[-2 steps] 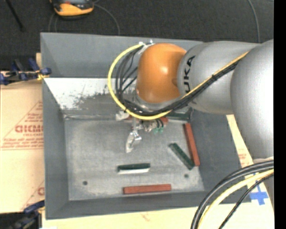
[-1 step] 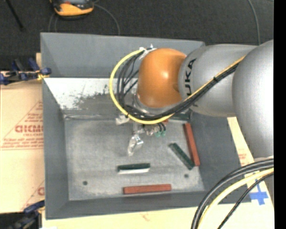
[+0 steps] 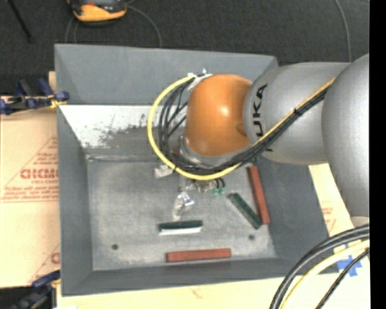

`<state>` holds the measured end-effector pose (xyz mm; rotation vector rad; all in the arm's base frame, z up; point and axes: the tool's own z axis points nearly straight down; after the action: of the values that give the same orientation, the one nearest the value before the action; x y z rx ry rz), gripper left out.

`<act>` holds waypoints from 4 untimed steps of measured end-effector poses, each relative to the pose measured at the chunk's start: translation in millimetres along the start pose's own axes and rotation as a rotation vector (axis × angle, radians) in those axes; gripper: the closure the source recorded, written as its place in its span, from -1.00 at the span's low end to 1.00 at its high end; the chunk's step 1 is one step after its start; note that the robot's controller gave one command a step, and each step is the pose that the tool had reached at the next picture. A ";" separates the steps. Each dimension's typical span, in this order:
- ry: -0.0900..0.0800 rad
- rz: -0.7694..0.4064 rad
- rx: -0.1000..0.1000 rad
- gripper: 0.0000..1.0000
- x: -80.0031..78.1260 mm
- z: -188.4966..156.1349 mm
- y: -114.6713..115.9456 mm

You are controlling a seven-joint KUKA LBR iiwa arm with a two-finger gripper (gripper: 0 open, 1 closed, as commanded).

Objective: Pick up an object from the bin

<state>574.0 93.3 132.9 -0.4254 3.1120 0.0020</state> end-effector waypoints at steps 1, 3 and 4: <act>-0.005 -0.017 0.000 -1.00 47.9 35.7 -3.6; 0.009 -0.129 0.001 1.00 26.3 53.4 -0.8; 0.014 -0.128 0.000 1.00 29.8 48.9 -1.3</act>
Offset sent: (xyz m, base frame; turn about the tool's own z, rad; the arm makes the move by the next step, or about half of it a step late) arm -0.0279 -0.0074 -0.0629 -0.1331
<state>545.7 84.1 84.0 -0.6260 3.0916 -0.0006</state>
